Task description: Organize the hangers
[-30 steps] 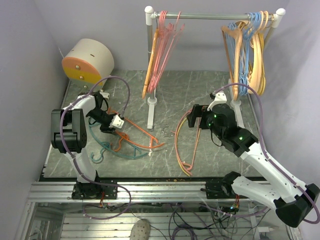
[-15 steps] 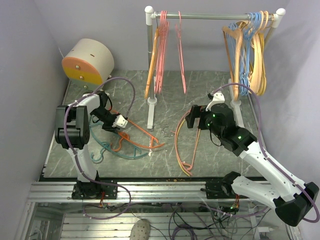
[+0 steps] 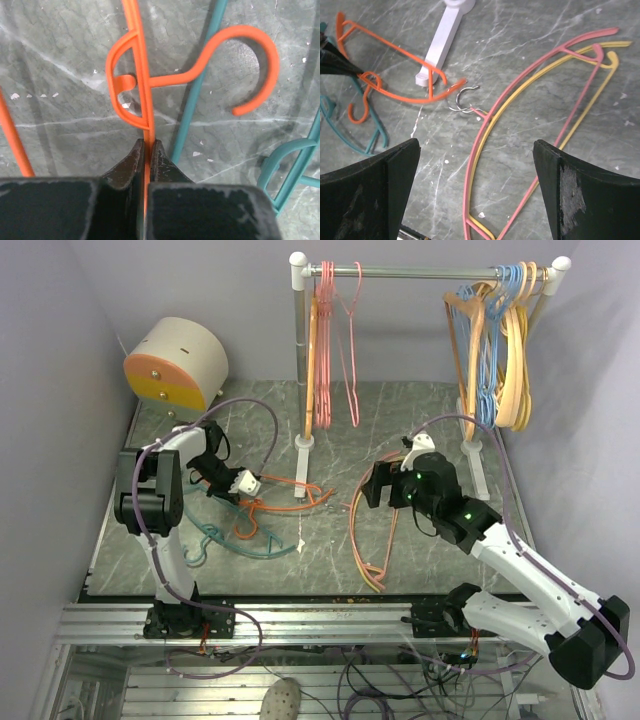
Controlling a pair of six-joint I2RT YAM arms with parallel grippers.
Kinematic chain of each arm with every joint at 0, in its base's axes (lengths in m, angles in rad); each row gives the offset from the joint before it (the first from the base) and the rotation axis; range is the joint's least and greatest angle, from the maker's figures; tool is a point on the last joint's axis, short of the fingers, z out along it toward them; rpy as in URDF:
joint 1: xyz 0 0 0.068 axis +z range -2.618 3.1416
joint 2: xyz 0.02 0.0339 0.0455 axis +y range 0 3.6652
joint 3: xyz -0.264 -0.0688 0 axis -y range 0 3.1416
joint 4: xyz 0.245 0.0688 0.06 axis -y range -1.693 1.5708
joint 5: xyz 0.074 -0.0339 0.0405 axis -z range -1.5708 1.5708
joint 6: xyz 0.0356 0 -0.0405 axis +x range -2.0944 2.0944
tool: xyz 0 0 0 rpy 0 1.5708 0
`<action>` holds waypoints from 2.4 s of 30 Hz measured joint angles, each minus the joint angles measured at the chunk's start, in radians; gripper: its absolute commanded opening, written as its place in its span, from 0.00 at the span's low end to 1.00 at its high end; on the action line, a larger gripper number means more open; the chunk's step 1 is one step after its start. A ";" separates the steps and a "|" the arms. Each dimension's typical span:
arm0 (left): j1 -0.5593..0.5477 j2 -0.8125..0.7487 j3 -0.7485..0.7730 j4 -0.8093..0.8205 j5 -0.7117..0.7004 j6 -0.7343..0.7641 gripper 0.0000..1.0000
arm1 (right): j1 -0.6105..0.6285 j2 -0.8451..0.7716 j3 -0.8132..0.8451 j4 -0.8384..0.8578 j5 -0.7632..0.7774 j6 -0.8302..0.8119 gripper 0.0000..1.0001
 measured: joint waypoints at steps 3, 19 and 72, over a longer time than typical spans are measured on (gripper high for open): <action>-0.008 0.021 0.042 -0.051 -0.017 0.002 0.07 | 0.000 0.006 -0.033 0.045 -0.058 -0.004 0.94; -0.072 -0.263 0.094 -0.377 -0.043 0.105 0.07 | 0.217 -0.014 -0.115 0.196 -0.055 -0.108 0.96; -0.323 -0.377 0.914 -0.156 -0.172 -1.039 0.99 | 0.829 -0.009 -0.175 0.383 0.431 -0.143 0.00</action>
